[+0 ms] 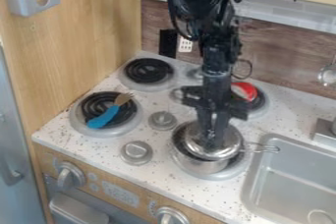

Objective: Takes the pot lid and places it on top of the pot on the stove

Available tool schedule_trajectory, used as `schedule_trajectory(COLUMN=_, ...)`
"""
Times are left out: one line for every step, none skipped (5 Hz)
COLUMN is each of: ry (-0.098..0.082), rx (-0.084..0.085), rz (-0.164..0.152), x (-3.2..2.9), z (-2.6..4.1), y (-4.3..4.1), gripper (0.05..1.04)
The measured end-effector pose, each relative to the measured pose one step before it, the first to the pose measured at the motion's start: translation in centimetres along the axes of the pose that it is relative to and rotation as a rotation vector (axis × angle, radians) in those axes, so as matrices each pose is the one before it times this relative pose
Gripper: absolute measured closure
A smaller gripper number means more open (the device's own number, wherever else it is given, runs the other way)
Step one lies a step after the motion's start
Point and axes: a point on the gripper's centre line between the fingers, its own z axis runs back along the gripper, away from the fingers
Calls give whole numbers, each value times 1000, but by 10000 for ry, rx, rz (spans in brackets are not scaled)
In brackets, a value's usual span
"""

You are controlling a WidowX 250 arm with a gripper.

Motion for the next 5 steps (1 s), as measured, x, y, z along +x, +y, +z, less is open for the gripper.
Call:
schedule_trajectory(ry=-29, rx=172, rz=72, x=-37, z=-78, y=287, gripper=843)
schedule_trajectory(ry=49, rx=127, rz=143, x=-378, z=-180, y=244, gripper=843)
schedule_trajectory(ry=-4, rx=257, rz=103, x=-401, z=265, y=458, gripper=843)
schedule_trajectory(ry=10, rx=34, rz=89, x=-44, z=-26, y=57, gripper=843)
schedule_trajectory(ry=14, rx=-84, rz=27, x=-103, z=-24, y=-120, gripper=784)
